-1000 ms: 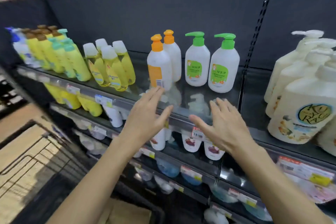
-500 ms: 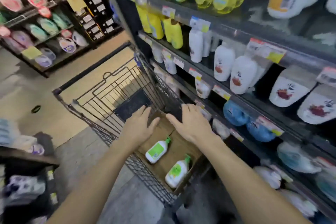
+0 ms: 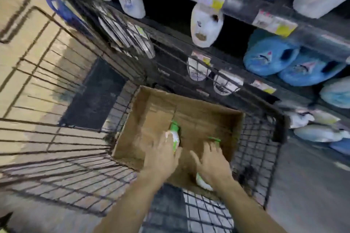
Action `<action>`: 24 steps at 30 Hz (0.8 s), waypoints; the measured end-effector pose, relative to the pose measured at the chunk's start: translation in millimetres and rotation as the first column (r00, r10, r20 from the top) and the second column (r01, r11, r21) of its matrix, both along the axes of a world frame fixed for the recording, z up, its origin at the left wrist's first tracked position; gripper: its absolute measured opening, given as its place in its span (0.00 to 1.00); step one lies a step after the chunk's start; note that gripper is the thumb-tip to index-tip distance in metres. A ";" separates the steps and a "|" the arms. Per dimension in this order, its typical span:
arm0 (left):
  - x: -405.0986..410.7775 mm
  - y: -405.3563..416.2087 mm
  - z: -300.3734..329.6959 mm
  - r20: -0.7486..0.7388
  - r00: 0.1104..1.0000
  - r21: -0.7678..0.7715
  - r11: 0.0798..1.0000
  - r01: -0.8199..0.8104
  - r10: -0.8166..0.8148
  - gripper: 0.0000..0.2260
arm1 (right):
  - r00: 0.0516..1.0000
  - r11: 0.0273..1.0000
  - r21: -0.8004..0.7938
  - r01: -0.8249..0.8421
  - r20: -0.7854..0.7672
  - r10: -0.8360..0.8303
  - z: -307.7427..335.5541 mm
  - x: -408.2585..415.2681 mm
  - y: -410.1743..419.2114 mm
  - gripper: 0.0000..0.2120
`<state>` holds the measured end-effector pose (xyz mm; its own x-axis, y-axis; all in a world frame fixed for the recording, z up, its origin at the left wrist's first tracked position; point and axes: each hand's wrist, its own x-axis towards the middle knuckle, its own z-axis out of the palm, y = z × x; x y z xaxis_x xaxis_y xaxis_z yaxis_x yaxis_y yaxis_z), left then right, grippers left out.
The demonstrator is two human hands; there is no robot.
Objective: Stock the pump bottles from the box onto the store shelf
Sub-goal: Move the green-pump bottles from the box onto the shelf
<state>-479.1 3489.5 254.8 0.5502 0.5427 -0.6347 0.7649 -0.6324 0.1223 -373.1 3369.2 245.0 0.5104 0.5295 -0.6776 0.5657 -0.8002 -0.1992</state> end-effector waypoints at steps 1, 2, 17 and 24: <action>-1.7 2.8 -20.4 0.002 1.000 -0.029 0.999 0.019 -0.019 0.26 | 0.999 0.999 -0.030 0.035 0.011 -0.034 -17.7 -3.5 -0.2 0.34; -2.9 5.3 -40.4 0.002 0.999 -0.057 0.998 0.032 -0.032 0.26 | 0.998 0.996 -0.065 0.065 0.014 -0.064 -32.0 -6.8 -1.4 0.33; -6.7 -25.6 -171.3 -0.122 0.987 0.149 0.985 -0.082 0.100 0.53 | 0.630 0.647 -0.021 0.763 -0.203 -0.750 -118.3 -22.0 -44.8 0.34; -9.4 -15.8 -173.2 0.034 0.960 -0.012 0.960 -0.278 0.279 0.51 | 0.589 0.625 0.010 0.781 -0.347 -0.730 -123.4 -9.2 -52.2 0.37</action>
